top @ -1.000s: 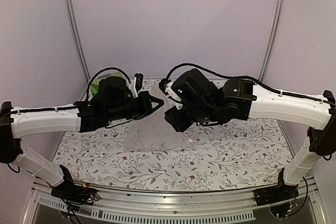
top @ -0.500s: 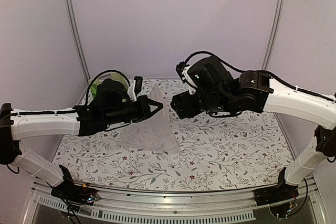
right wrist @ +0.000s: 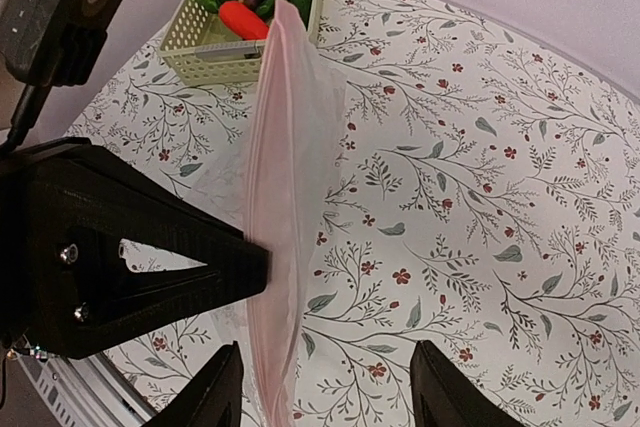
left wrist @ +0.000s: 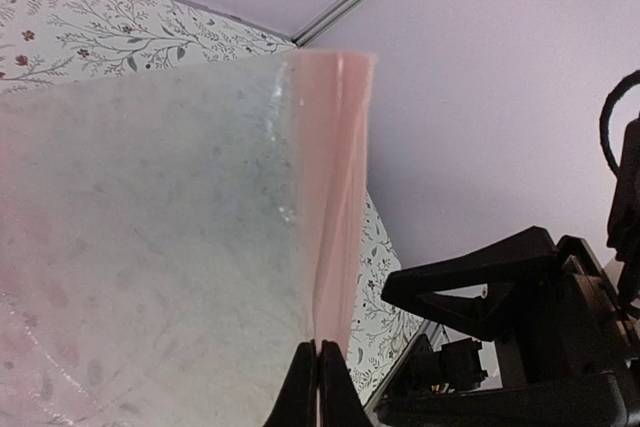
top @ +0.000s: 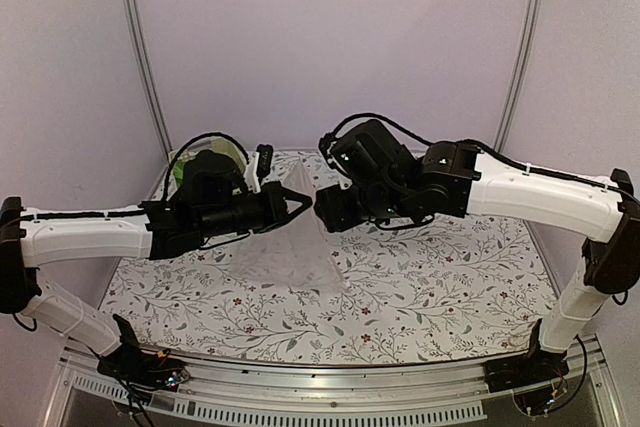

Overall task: Place the food in the zip-top bag and seal the zipper
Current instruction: Open the zipper food storage bag.

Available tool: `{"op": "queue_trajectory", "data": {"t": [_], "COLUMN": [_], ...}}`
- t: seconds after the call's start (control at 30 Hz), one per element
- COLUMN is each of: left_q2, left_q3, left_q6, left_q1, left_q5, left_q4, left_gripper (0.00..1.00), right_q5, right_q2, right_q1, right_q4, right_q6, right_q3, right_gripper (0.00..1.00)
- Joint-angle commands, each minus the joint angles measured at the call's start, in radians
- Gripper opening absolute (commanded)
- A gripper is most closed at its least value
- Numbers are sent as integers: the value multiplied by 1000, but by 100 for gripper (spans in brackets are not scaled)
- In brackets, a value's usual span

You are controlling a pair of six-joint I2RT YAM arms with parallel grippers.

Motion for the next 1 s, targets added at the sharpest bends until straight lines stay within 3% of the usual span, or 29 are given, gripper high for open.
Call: {"op": "queue_trajectory", "data": {"t": [0.0, 0.67, 0.83, 0.97], "left_q2": [-13, -40, -47, -75], "left_q3": [2, 4, 19, 113], "left_q6": [18, 19, 51, 163], "left_q1": [0, -4, -3, -3], "left_q5": [12, 36, 23, -86], "left_q4": [21, 25, -13, -247], "left_gripper": [0, 0, 0, 0], "right_q5": [7, 3, 13, 85], "right_q2": [32, 122, 133, 101], "right_q1": [-6, -38, -40, -82], "right_q4": [3, -2, -5, -56], "right_q6": [19, 36, 30, 23], "right_q3": [37, 69, 71, 63], "right_gripper": [55, 33, 13, 0]}}
